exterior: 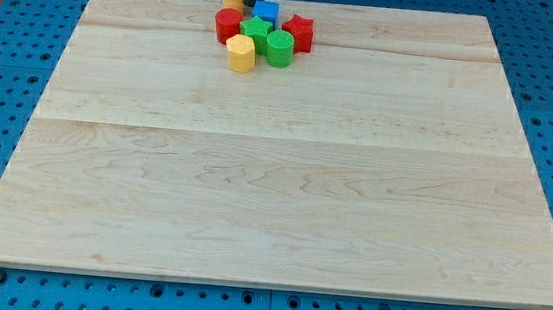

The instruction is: Move the red circle to the left of the green star

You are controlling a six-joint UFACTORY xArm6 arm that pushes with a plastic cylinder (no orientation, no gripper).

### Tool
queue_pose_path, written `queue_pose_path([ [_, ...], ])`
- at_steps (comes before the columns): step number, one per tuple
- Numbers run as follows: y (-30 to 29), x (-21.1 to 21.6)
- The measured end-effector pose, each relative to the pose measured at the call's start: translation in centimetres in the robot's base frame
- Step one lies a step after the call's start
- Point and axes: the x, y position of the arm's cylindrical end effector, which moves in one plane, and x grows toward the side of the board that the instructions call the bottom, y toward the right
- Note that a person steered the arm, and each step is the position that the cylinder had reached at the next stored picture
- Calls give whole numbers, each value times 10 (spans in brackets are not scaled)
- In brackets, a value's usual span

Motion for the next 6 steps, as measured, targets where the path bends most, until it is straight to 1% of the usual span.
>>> queue_pose_path([
  [1, -30, 0],
  [3, 5, 36],
  [4, -4, 48],
  [5, -17, 48],
  [6, -72, 54],
])
